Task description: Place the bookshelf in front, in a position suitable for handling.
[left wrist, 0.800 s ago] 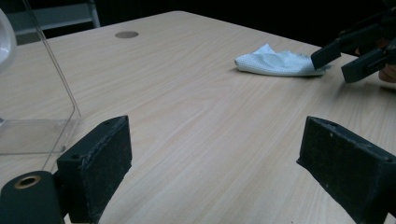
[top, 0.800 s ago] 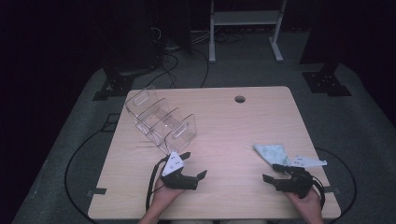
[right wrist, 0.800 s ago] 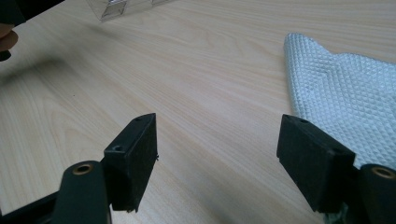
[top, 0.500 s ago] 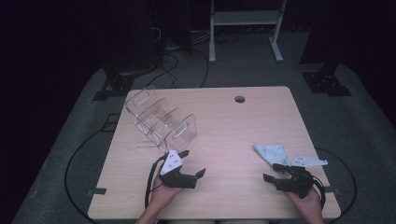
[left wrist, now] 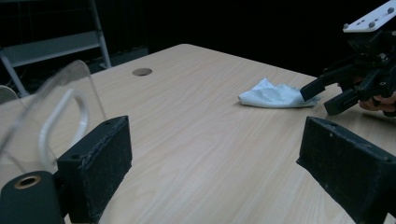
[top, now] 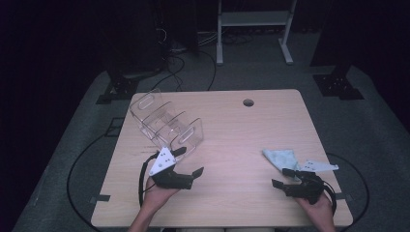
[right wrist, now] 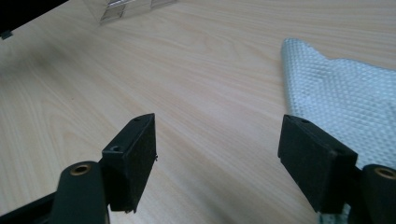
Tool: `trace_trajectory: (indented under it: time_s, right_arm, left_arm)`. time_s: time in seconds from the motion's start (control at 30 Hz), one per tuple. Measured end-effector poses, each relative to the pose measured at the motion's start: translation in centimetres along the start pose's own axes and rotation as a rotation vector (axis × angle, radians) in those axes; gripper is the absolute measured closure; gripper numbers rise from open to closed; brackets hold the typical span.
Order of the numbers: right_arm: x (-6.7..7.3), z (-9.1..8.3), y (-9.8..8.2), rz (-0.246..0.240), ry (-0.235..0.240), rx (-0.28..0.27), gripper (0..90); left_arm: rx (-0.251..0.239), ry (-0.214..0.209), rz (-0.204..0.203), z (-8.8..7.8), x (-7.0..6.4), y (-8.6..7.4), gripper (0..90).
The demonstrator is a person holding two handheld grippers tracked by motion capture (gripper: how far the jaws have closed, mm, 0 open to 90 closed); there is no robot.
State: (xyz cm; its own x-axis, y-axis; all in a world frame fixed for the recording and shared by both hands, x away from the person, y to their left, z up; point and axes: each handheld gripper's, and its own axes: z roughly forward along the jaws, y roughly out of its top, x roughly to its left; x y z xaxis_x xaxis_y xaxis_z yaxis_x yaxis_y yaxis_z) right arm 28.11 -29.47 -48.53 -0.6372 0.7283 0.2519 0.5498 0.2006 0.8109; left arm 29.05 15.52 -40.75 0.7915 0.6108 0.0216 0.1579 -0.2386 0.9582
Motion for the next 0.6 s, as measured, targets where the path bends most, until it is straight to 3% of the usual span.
trace_trajectory:
  time_s: [0.27,0.4,0.53,0.6]
  right_arm:
    - [-0.4,-0.2,0.1,0.005,0.009,-0.007,27.4]
    - [-0.3,-0.5,0.1,-0.002,0.009,-0.009,27.6]
    - [-0.4,-0.7,0.0,0.004,0.014,-0.014,27.7]
    - [-0.3,-0.8,0.0,-0.004,0.016,-0.016,27.9]
  left_arm:
    - [0.031,0.033,0.067,-1.0,2.3,2.9,7.1]
    - [0.034,0.045,0.069,-1.3,3.3,3.3,7.0]
    - [0.046,0.077,0.028,-1.9,5.2,3.2,2.6]
    - [0.044,0.082,0.025,-2.0,5.5,3.1,2.4]
